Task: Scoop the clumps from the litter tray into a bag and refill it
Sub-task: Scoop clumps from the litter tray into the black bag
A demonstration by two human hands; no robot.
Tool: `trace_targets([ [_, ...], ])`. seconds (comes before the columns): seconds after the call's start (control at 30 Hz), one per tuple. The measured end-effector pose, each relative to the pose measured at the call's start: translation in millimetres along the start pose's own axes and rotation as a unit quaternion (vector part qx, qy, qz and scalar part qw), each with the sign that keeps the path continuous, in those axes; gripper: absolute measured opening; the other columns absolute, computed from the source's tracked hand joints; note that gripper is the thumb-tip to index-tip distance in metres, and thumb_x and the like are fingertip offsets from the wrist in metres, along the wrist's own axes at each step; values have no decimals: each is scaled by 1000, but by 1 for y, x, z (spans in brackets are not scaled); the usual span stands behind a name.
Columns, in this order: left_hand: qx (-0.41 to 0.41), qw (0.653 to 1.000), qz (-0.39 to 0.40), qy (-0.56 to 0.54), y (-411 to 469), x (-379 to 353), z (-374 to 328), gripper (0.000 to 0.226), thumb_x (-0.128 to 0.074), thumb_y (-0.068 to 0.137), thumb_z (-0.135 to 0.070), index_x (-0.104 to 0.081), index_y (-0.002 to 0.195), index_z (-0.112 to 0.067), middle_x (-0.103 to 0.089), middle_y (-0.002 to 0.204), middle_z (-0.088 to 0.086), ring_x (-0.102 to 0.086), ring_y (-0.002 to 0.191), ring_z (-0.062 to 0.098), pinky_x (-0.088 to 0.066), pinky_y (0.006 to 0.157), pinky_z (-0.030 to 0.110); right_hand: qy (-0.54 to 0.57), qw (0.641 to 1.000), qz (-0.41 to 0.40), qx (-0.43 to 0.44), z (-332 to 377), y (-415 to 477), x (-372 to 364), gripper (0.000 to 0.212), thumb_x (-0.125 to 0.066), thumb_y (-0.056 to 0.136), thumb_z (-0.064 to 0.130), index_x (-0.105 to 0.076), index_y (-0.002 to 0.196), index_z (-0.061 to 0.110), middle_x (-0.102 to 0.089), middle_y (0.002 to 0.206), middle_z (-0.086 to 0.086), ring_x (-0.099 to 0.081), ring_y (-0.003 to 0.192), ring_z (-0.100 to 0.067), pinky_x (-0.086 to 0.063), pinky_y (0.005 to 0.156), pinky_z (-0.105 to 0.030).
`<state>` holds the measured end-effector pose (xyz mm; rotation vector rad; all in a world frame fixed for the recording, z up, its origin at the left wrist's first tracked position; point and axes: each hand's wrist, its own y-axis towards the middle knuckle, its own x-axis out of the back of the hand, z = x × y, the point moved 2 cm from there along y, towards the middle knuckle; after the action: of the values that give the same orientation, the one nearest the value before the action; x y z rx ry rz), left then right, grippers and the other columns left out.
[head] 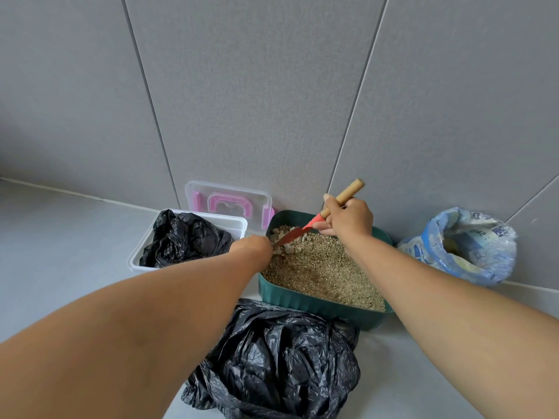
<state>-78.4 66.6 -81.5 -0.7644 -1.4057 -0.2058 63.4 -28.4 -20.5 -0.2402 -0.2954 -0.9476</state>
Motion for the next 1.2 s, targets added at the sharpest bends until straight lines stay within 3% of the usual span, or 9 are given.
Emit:
trace_targets([
  [0.13,-2,1000,1,5,-2,1,0,37,-38,95,-1,-51,129,-4,-55,130,14,-55,119,32,-46,94,39,-22,998,-39,53,11,1,9,33,-60,94,41,-65,89,8,-71,67,-6,-72,56,-16,-62,61,-37],
  [0.27,8,1000,-3,13,-3,0,-1,37,-37,95,-2,-52,129,-6,-56,129,12,-55,118,30,-46,93,38,21,997,79,5,20,-5,21,32,-63,93,38,-69,97,6,-73,72,-16,-74,63,-24,-62,61,-38],
  [0.4,14,1000,-11,25,-6,0,-2,37,-37,95,-3,-53,128,-8,-57,130,10,-56,118,29,-46,93,38,87,971,213,-73,22,-1,34,19,-64,92,8,-67,110,2,-73,95,-22,-75,82,-29,-62,70,-35],
  [0.53,20,999,-3,24,-6,2,-3,36,-40,95,-4,-52,128,-8,-55,132,10,-54,121,30,-44,94,39,167,932,293,-129,8,4,51,39,-38,94,-18,-66,114,-1,-70,105,-28,-73,93,-31,-61,78,-36],
  [0.7,27,999,-5,32,-8,1,-6,37,-40,94,-3,-51,129,-7,-56,131,11,-54,119,31,-45,94,39,200,905,329,-183,0,3,74,34,-38,102,10,-65,111,-8,-67,103,-32,-71,84,-34,-59,80,-41],
  [0.77,23,999,-2,30,-7,1,-5,36,-41,94,-3,-52,128,-6,-56,130,11,-55,118,31,-45,95,40,154,913,318,-203,0,7,78,31,-54,98,20,-68,106,-6,-67,94,-27,-70,77,-30,-61,74,-40],
  [0.87,19,999,3,30,-5,0,-5,35,-42,94,-4,-52,128,-6,-57,129,11,-55,118,31,-45,95,40,10,921,316,-228,1,5,75,13,-69,87,5,-69,97,-2,-65,93,-22,-69,75,-24,-61,71,-36],
  [1.03,16,999,10,31,-4,0,-5,34,-41,95,-2,-51,128,-3,-56,128,13,-55,118,31,-46,96,40,-186,900,308,-247,-18,-2,66,18,-48,96,-7,-49,113,-6,-60,82,-19,-61,58,-18,-55,45,-27],
  [1.2,8,999,7,40,-4,-2,-5,36,-39,95,-1,-50,130,-2,-54,131,15,-53,121,32,-44,97,41,-428,856,289,-19,-38,0,67,13,-58,96,18,-65,98,8,-57,75,-3,-49,56,-11,-39,47,-22],
])
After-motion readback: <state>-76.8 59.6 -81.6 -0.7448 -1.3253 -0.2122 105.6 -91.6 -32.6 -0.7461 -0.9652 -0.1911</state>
